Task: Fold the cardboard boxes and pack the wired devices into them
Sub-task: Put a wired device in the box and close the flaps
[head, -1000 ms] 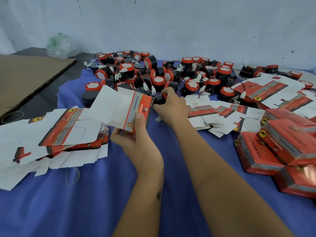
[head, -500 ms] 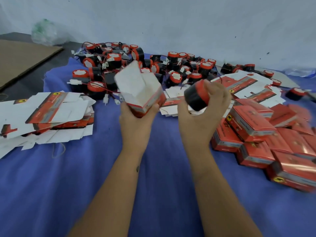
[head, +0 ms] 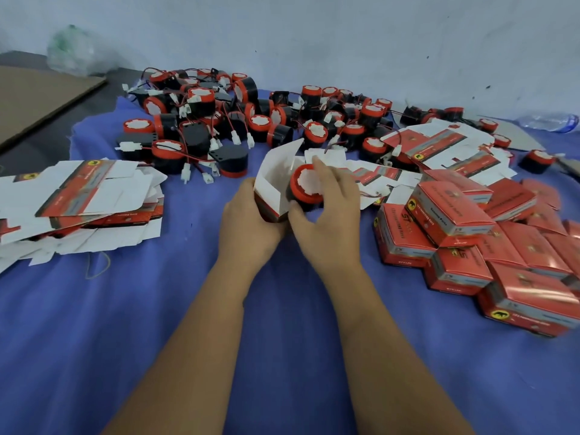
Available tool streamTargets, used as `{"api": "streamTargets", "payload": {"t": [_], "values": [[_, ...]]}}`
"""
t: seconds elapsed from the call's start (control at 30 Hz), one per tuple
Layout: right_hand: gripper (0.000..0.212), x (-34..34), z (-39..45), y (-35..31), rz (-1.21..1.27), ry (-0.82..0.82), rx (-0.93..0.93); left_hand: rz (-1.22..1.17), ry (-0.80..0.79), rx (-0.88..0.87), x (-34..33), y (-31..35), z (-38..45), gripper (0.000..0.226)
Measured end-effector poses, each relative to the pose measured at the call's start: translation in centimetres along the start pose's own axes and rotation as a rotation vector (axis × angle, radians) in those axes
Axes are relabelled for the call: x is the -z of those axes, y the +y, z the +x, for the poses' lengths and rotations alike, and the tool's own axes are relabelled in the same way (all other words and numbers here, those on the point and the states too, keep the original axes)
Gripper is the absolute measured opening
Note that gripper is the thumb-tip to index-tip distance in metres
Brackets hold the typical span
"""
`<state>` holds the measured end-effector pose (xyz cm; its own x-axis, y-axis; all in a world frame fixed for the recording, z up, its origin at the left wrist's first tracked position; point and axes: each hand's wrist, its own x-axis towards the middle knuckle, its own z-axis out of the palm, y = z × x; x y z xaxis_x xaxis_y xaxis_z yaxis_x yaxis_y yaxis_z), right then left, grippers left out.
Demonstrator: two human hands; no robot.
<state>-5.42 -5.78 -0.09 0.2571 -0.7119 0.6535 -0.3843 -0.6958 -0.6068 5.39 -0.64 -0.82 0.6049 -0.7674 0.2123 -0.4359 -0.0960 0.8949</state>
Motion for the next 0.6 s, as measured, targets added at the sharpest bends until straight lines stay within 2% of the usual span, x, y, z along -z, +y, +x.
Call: {"api": "streamTargets", "payload": {"t": [0.1, 0.17, 0.27, 0.4, 0.6], "values": [[0.065, 0.7, 0.2, -0.5, -0.071, 0.238, 0.126, -0.01, -0.026, -0.03, 0.1, -0.2, 0.0, 0.06], [0.061, 0.7, 0.1, -0.7, -0.094, 0.305, 0.256, -0.012, -0.062, -0.042, 0.1, -0.4, 0.1, 0.06], [0.051, 0.1, 0.0, -0.9, -0.122, 0.184, 0.371, 0.008, -0.091, -0.059, 0.0, -0.3, 0.1, 0.053], [0.046, -0.2, -0.6, -1.1, -0.023, -0.08, 0.246, -0.031, -0.082, -0.05, 0.0, -0.3, -0.1, 0.046], [0.029, 0.4, -0.5, -1.0, 0.031, -0.166, 0.163, 0.023, -0.092, -0.059, 0.4, -0.5, 0.1, 0.048]]}}
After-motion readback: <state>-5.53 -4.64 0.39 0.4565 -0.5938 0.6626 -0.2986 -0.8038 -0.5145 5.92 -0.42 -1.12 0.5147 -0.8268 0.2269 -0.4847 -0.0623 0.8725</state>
